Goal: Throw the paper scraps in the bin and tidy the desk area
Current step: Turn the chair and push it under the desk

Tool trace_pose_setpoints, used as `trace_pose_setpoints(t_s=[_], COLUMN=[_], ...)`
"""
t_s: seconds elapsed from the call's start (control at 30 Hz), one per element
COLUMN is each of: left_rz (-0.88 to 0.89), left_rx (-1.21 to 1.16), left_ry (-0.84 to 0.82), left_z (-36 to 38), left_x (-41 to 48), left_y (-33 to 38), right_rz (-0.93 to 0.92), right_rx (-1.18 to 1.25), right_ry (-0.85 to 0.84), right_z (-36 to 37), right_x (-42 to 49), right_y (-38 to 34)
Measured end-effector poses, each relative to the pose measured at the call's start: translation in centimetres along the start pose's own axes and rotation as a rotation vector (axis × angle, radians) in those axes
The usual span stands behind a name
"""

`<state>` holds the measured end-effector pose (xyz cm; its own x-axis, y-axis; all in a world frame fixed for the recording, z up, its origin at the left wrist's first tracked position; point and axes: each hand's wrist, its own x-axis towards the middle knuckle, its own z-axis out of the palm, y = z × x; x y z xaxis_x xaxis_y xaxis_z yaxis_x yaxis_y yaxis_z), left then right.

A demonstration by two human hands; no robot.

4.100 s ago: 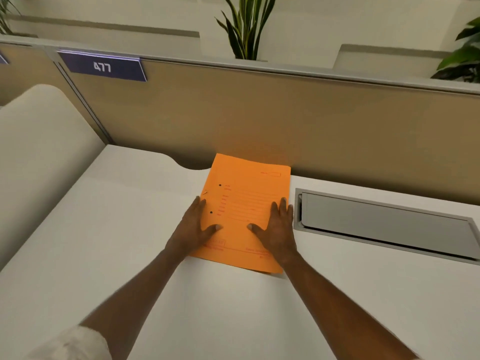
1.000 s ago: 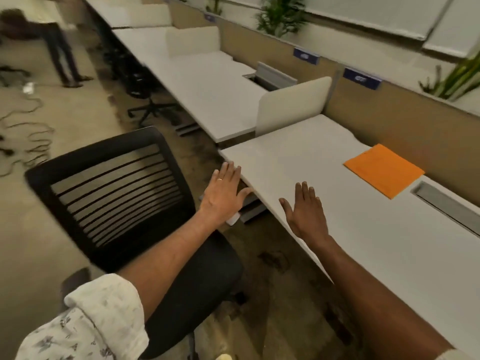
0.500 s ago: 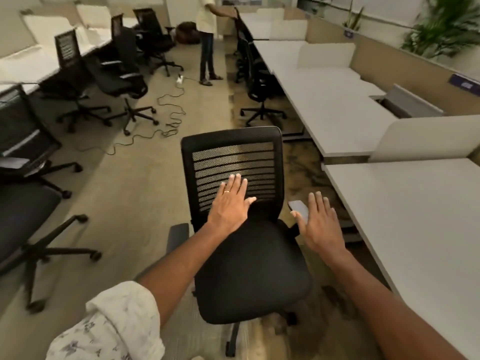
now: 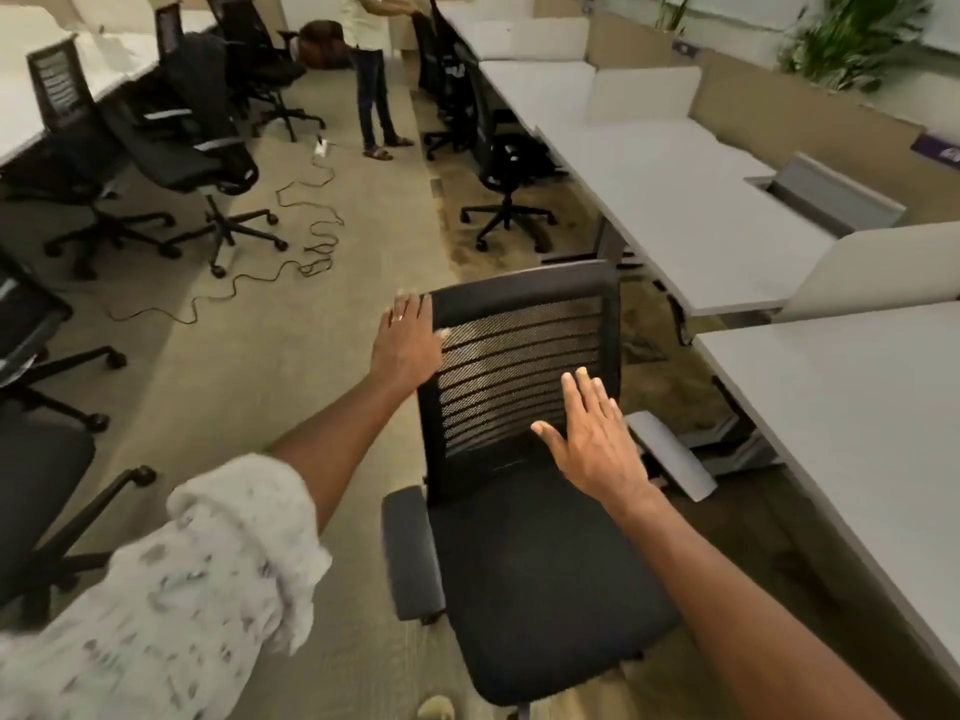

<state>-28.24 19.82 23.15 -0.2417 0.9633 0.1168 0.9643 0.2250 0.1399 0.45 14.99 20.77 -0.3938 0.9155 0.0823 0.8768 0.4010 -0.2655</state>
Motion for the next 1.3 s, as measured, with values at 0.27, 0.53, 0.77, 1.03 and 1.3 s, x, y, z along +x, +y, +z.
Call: trace_pose_setpoints(t_s=[0.27, 0.53, 0.77, 1.03, 1.3], left_rz=[0.048, 0.136, 0.125, -0.32, 0.39], left_rx=[-0.09, 0.045, 0.118, -0.597, -0.289], left_ry=[-0.19, 0.064, -0.042, -0.72, -0.43], left_z=[2.1, 2.1, -0.8, -2.0, -0.7], left_x=[9.8, 7.5, 4.4, -3.9, -10.8], left_y=[-2.9, -3.0, -6.3, -14.8, -15.5], right_rz=[0.03, 0.052, 0.048, 0.047, -0.159], right_rx=[0.093, 0.172, 0.39, 0.531, 0.566], right_ry=[-0.041, -0.108, -0.069, 0.035, -0.114], right_z=[2.8, 5.9, 8.8, 10.4, 8.3], right_x=[2.8, 5.0, 3.9, -2.9, -15.8], right_y=[-6.0, -12.0, -20.4, -24.8, -19.0])
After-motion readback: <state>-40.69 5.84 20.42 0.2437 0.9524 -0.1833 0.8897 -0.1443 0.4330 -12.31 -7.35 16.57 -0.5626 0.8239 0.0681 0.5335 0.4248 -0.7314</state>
